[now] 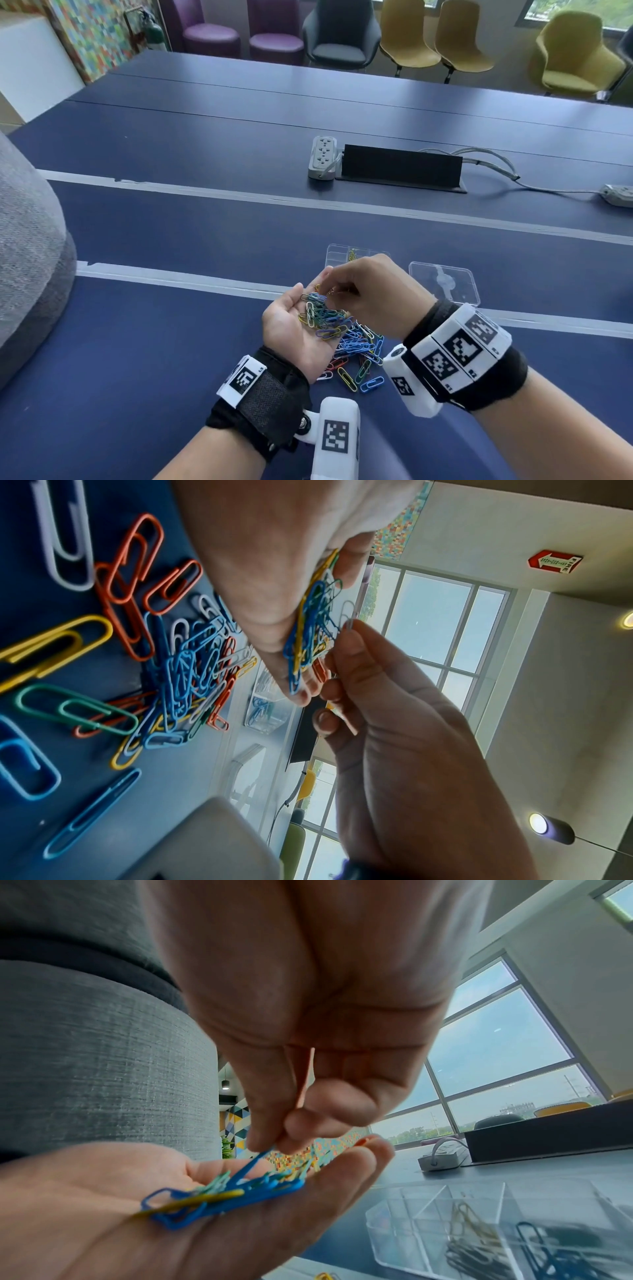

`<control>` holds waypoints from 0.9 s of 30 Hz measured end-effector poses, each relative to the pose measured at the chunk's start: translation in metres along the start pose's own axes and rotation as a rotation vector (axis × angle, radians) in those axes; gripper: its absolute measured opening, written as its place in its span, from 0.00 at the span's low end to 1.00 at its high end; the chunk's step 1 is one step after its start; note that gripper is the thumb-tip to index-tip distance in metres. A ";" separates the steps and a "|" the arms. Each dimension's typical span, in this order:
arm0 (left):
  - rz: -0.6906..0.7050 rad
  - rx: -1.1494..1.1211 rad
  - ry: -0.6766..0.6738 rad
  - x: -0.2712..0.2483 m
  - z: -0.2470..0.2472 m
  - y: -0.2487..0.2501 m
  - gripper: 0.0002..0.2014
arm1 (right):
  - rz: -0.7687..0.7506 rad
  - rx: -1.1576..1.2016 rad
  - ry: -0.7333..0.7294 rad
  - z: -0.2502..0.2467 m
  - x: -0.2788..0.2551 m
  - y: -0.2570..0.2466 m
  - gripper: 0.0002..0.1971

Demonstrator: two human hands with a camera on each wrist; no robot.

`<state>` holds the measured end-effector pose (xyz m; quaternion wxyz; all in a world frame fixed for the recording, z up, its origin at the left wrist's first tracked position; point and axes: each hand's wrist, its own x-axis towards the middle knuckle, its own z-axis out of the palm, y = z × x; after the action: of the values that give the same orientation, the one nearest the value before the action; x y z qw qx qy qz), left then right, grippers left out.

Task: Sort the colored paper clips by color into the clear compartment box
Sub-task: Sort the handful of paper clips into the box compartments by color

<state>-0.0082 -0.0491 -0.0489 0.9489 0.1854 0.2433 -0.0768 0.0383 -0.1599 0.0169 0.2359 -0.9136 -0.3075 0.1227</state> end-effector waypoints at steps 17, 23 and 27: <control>-0.010 -0.014 -0.028 -0.003 0.006 0.001 0.28 | -0.034 0.073 0.030 -0.009 0.005 -0.003 0.07; -0.003 0.043 0.057 -0.008 0.013 -0.001 0.20 | -0.108 -0.073 -0.061 -0.012 0.013 -0.008 0.09; -0.036 0.042 0.038 -0.009 0.012 0.000 0.23 | -0.156 -0.267 -0.201 -0.011 0.017 -0.009 0.14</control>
<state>-0.0110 -0.0532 -0.0349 0.9385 0.2021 0.2630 -0.0955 0.0512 -0.1467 0.0302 0.0895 -0.8934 -0.4128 0.1530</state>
